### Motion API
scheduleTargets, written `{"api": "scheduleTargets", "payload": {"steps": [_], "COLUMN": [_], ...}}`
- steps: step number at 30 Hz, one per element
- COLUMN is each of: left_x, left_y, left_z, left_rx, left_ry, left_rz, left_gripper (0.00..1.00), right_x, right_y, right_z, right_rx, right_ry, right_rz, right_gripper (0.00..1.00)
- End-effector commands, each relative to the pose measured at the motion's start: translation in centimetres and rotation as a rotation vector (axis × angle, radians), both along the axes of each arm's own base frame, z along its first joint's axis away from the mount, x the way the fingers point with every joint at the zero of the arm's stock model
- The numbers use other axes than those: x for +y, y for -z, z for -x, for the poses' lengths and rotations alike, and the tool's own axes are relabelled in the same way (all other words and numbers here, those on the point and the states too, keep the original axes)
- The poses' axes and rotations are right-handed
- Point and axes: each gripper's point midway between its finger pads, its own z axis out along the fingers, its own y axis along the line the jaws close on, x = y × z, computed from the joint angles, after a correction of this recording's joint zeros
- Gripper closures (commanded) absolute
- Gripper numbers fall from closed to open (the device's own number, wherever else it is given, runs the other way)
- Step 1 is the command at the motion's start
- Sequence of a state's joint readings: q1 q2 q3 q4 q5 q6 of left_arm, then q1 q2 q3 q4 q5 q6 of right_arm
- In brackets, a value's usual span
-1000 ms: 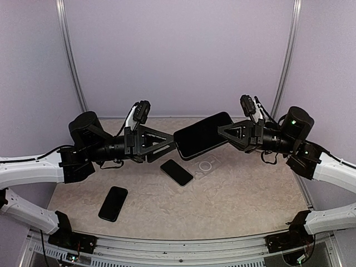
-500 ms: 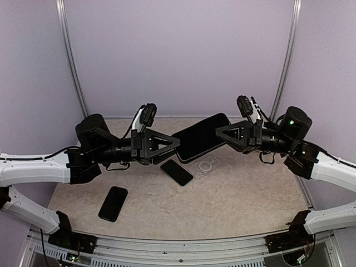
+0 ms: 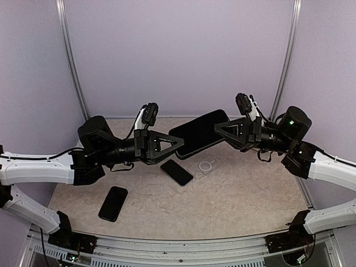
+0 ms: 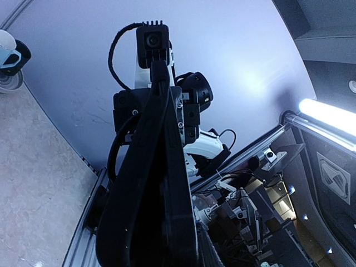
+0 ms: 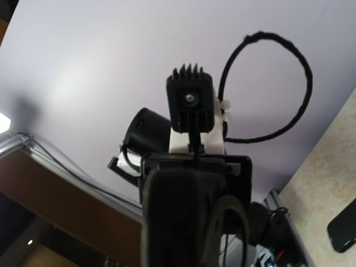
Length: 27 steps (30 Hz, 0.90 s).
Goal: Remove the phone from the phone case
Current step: Pass from the right arm to the left, then remove the phone case from the phone.
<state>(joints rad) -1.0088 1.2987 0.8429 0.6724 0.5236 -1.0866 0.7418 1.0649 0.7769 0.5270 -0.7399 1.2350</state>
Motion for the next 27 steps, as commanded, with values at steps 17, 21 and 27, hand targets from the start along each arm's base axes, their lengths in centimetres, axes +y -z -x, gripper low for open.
{"api": "scheduleTargets", "payload": {"steps": [17, 21, 27], "left_x": [-0.2, -0.2, -0.4], "left_y": [-0.1, -0.5, -0.5], "left_z": [-8.9, -10.7, -12.0], "left_rx": [0.54, 0.62, 0.703], "left_ry": [-0.347, -0.41, -0.456], "left_rz": [0.184, 0.241, 0.304], "left_gripper": [1.0, 1.0, 1.0], "right_x": [-4.6, -3.9, -2.0], "right_y": [3.9, 4.0, 4.7], "right_z": [-5.0, -4.9, -5.1], "right_rx": [-0.053, -0.068, -0.069], "right_ry": [0.509, 0.515, 0.501], "right_rz": [0.183, 0.175, 0.185], "right_gripper": [0.08, 0.09, 0.16]}}
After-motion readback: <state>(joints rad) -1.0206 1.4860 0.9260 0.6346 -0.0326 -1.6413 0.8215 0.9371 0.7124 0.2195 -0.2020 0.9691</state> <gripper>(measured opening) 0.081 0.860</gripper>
